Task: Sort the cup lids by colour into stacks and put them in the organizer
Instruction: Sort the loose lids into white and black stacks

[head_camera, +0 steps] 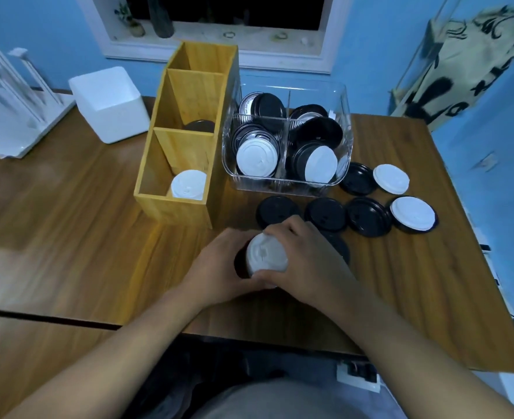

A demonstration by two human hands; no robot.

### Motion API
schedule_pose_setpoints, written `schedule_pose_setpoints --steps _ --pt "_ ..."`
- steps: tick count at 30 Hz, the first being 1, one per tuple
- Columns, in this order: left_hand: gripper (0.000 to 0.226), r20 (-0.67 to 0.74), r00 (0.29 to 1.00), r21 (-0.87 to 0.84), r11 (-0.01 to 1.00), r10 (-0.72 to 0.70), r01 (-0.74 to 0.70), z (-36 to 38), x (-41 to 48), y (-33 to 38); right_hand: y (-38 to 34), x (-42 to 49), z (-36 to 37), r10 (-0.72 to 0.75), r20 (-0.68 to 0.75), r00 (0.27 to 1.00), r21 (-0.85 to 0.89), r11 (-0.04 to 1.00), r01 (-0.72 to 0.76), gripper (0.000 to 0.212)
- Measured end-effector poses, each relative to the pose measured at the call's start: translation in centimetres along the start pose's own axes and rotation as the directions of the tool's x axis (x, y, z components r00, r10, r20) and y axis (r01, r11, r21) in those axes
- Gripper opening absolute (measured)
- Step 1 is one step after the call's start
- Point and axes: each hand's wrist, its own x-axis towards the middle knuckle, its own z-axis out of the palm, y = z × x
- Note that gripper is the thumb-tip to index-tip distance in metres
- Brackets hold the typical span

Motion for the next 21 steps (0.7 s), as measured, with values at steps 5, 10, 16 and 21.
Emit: schedule_pose_setpoints --steps 5,10,16,21 --pt "0.096 0.037 0.998 0.051 0.998 -0.042 0.04 0.1 0.2 -0.3 -0.8 0.2 0.0 0.041 -0.013 0.999 -0.037 0.998 -0.042 0.08" --pt "0.095 0.04 0.998 0.02 0.999 0.04 -0.041 0.0 0.2 -0.5 -1.6 0.0 -0.6 0.1 0.034 0.994 -0.079 0.992 -0.097 0.074" --pt "0.091 0.052 0.992 -0.009 0.993 0.119 -0.119 -0.2 0.2 -0.5 -1.8 0.3 -0.9 0.148 0.055 0.987 -0.093 0.985 -0.143 0.066" --pt "0.085 0.041 0.987 -0.005 0.988 0.153 -0.153 0.0 0.3 -0.9 -1.7 0.5 -0.7 0.148 0.041 0.988 -0.11 0.984 -0.143 0.066"
